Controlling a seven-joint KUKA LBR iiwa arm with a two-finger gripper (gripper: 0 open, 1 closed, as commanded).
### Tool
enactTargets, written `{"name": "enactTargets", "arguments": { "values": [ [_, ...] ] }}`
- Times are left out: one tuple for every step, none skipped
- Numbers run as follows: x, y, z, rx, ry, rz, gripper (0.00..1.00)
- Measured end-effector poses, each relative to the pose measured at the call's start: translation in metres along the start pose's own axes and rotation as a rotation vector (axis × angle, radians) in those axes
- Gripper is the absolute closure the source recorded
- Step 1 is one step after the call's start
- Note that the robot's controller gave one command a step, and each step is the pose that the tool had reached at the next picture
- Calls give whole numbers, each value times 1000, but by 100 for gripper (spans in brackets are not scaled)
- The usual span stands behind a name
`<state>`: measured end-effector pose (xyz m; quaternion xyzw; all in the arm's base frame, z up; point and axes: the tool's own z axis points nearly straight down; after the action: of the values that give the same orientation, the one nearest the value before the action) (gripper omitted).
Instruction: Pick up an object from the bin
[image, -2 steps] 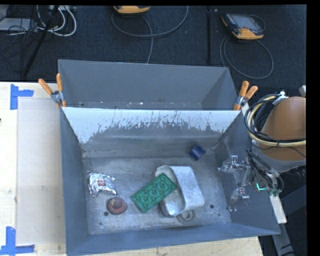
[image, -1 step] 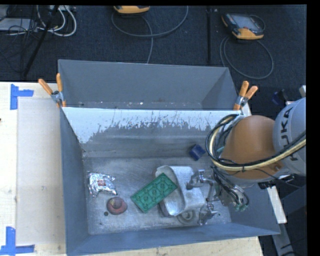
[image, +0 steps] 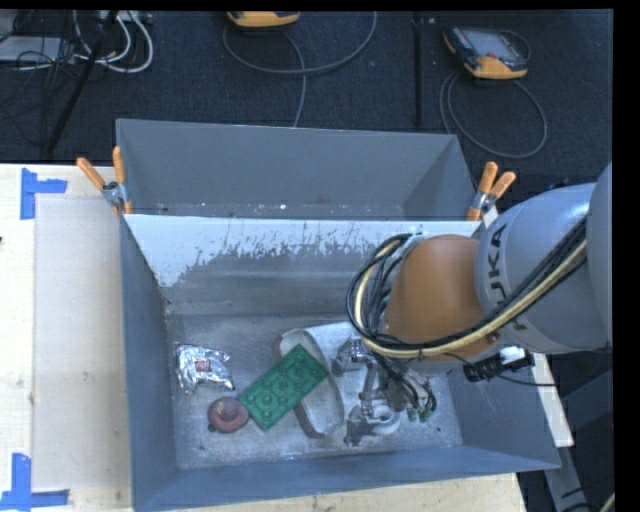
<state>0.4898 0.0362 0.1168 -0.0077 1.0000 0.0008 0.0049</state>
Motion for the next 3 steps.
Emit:
{"name": "enactTargets", "arguments": {
  "values": [
    [-29, 22, 19, 4, -17, 28, 0],
    [-98, 80, 22, 16, 15, 62, 0],
    [-119, 120, 6, 15, 46, 225, 0]
  ]
}}
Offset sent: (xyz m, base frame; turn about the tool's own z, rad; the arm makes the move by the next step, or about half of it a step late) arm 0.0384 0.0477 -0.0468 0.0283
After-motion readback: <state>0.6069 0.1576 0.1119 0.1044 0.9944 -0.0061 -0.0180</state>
